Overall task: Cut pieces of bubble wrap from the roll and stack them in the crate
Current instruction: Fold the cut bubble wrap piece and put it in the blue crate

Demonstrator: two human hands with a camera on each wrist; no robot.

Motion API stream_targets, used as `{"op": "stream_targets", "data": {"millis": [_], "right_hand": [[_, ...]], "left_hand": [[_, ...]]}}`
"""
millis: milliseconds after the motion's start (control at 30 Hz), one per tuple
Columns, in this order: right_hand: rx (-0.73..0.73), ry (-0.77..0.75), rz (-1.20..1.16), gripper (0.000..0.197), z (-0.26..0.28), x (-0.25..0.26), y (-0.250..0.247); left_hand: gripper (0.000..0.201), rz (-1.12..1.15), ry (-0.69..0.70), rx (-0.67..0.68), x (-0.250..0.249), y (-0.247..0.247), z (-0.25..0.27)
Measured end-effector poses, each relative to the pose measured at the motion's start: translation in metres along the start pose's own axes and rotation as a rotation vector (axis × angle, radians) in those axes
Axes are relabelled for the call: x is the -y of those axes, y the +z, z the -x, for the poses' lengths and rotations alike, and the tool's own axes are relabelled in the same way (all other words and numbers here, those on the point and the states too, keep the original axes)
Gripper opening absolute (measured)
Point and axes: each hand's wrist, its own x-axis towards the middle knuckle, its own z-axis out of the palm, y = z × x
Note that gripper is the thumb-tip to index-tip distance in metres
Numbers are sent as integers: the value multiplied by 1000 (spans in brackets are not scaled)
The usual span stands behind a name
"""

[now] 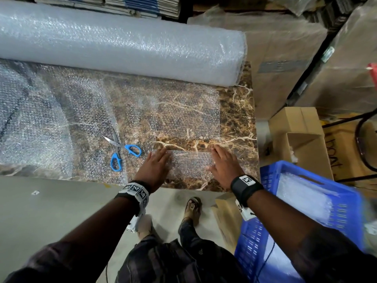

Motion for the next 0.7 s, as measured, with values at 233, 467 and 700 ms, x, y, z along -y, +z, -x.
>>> {"op": "stream_targets", "data": {"millis": [233,467,700], "right_hand": [[-57,103,-256,31,-13,3,-12],[-191,157,-625,30,18,-7,-7],[-455,281,-758,46,77,-2,5]], "left_hand": [[63,9,-187,-44,-3,-15,-8],[50,281,-252,41,-13,-20,5],[50,741,-298,-255,-26,-15,30]]}}
